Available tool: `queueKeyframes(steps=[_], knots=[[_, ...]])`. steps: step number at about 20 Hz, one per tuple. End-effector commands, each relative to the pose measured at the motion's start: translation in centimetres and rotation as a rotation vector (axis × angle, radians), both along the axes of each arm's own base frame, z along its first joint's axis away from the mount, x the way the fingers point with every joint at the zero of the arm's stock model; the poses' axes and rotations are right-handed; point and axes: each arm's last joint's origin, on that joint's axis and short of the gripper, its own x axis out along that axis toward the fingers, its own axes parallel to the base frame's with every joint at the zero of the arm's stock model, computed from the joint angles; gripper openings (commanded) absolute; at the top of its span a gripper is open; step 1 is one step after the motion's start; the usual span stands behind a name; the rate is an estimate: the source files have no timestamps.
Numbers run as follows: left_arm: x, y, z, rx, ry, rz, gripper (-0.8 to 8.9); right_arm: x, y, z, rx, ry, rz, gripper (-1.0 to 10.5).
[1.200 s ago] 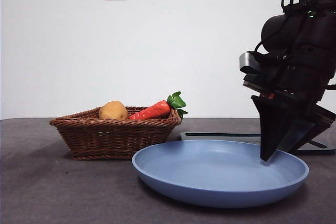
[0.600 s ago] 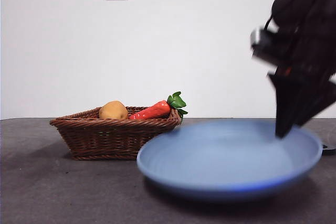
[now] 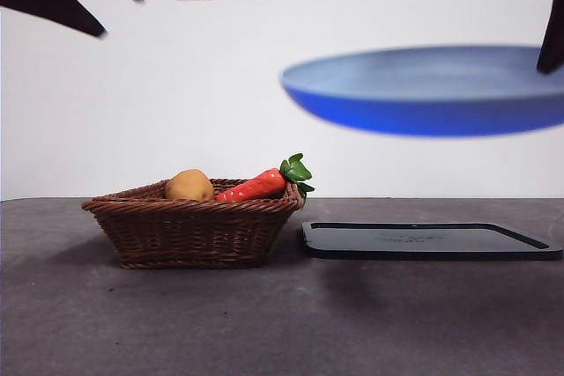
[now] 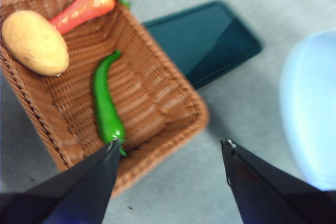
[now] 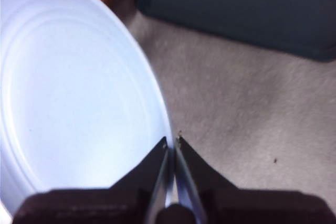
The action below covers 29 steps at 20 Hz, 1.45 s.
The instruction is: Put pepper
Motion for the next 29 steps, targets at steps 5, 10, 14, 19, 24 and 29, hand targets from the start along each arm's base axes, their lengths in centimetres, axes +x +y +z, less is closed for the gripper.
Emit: queueKeyframes(steps=[5,10,14,19,24,29], knots=[[6.7,-5.1,-3.9,0.191,0.107,0.018,3.38,-2.1,-1.3,2.7,0.046,-0.105,-0.081,0.0],[10.3,-7.1,-8.1,0.275,0.160,0.038,3.38,-3.2,-1.7,3.8,0.053,-0.141,-0.094,0.0],[11.7,-7.5,-10.9,0.326,0.186,0.058,3.38,-3.4,-1.7,3.8,0.053,-0.139,-0.093,0.0],[12.6,-8.0,-12.8,0.328,0.191,0.058,3.37,-3.4,-1.7,3.8,0.053,-0.136,-0.092,0.0],[13.0,-8.1,-14.3,0.363,0.216,0.070,3.37,-3.4,-1.7,3.7,0.051,-0.129,-0.092,0.0],[12.9,-8.0,-14.4,0.369,0.228,0.069,2.71,-3.4,-1.7,3.7,0.051,-0.129,-0.092,0.0]])
